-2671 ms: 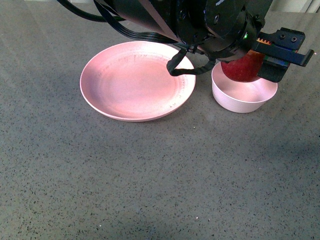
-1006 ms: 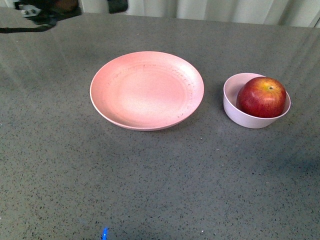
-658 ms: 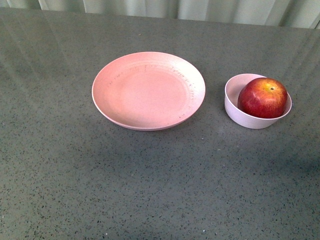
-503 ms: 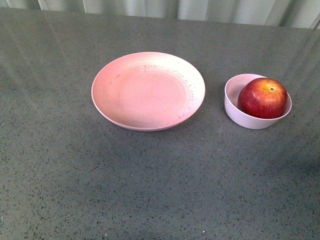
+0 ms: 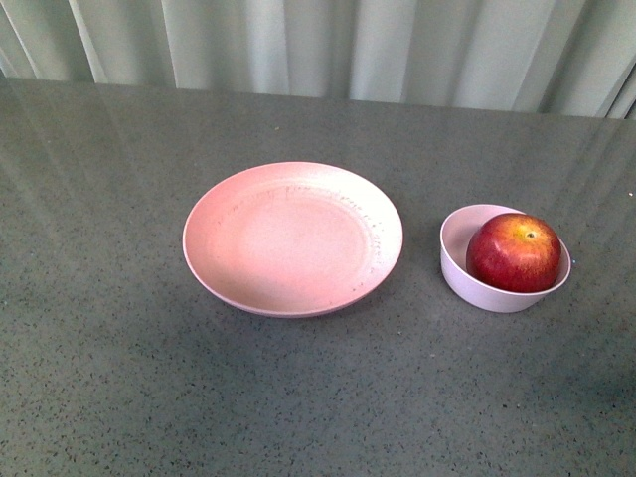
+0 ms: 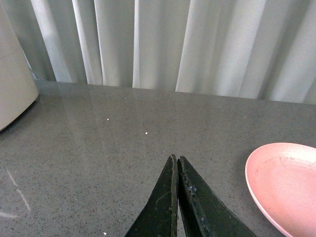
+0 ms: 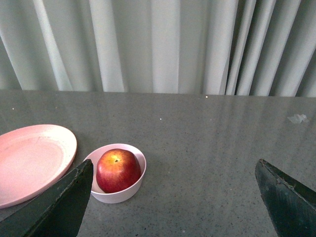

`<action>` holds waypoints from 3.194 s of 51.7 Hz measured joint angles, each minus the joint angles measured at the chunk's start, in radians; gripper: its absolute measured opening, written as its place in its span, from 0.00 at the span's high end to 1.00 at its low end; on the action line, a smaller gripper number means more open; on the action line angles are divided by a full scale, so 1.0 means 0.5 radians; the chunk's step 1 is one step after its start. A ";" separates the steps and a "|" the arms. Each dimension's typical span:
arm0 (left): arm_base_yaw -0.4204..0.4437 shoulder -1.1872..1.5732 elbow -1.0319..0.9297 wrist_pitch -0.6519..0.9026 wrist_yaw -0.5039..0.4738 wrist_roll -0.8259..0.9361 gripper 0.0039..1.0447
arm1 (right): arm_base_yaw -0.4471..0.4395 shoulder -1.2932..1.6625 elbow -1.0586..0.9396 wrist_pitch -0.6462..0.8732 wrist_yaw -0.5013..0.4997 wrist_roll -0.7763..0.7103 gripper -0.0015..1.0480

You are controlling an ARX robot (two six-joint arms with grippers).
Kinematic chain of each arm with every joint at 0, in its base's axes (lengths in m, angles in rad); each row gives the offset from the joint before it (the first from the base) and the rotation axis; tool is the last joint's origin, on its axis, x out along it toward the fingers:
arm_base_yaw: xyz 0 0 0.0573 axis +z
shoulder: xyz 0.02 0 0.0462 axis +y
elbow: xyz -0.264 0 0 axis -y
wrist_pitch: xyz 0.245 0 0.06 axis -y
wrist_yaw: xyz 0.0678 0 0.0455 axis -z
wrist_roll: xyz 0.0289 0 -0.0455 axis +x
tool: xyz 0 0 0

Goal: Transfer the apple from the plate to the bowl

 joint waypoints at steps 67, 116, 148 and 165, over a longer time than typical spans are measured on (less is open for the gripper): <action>0.001 -1.673 -0.156 -1.465 0.007 0.001 0.99 | 0.000 0.000 0.000 0.000 0.000 0.001 0.09; 0.002 -2.168 -0.156 -1.991 0.007 0.004 0.99 | 0.000 -0.001 0.000 -0.001 -0.001 0.001 0.09; 0.002 -2.168 -0.156 -1.991 0.007 0.007 0.09 | 0.000 -0.001 0.000 -0.001 -0.001 0.001 0.09; 0.002 -2.168 -0.156 -1.991 0.006 0.008 0.08 | 0.000 -0.001 0.000 -0.001 -0.001 0.001 0.09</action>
